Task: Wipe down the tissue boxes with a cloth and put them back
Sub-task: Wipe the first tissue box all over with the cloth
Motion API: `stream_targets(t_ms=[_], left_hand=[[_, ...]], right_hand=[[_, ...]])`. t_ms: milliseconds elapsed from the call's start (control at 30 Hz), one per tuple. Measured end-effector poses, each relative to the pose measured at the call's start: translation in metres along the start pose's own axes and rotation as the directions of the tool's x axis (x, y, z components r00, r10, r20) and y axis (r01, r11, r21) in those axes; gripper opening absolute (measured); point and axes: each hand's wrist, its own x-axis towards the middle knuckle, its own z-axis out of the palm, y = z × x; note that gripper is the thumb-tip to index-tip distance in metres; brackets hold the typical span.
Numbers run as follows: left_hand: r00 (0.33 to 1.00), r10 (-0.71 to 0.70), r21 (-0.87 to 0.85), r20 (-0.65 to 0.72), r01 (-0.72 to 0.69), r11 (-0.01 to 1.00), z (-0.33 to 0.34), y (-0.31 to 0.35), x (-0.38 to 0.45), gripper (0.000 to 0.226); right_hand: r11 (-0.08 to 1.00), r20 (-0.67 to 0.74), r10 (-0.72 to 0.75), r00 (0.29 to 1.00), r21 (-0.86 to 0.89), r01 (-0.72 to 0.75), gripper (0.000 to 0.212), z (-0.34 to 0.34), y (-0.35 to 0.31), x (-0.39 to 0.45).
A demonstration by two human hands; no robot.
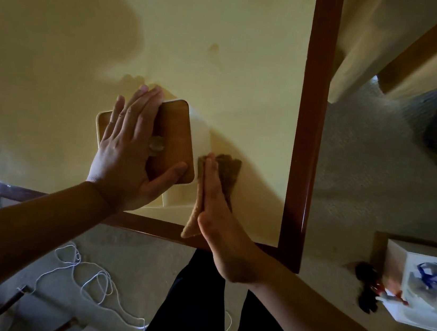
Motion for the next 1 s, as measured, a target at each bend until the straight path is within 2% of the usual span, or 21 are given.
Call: stream_targets(t_ms=[67,200,300,500,600,767,867,1000], left_hand=[[1.0,0.0,-0.001,0.0,0.0,1.0,0.0,0.0,0.0,0.102],[1.0,0.002,0.009,0.003,-0.002,1.0,0.0,0.0,0.001,0.103],[1.0,0.002,0.007,0.007,-0.002,1.0,0.0,0.0,0.0,0.104],[1.0,-0.003,0.003,0.007,0.003,1.0,-0.001,0.002,0.0,0.104],[1.0,-0.005,0.003,0.007,0.005,1.0,-0.001,0.001,0.0,0.103],[1.0,-0.005,0.007,0.011,0.005,1.0,-0.001,0.001,0.0,0.104],[1.0,-0.011,0.002,0.013,0.011,1.0,-0.002,0.001,0.0,0.103],[1.0,0.0,0.0,0.017,0.0,1.0,-0.002,0.001,0.0,0.103]], right_hand=[[1.0,-0.014,-0.024,1.0,-0.013,0.024,0.07,0.0,0.001,0.001],[0.995,-0.005,0.014,1.0,0.102,-0.013,0.076,-0.009,-0.005,0.037],[0.995,-0.024,-0.032,0.999,0.099,0.034,0.068,-0.021,-0.018,0.073],[0.986,-0.053,-0.043,0.998,-0.165,0.034,0.062,-0.04,-0.047,0.123],[0.985,-0.05,-0.074,0.996,-0.157,0.065,0.061,-0.038,-0.042,0.11],[0.996,-0.025,-0.082,0.996,0.036,0.083,0.073,-0.017,-0.014,0.06],[0.997,-0.001,-0.009,1.0,0.083,0.009,0.063,-0.002,-0.001,0.024],[0.988,-0.106,0.153,0.983,0.009,-0.153,0.056,0.014,0.021,0.01]])
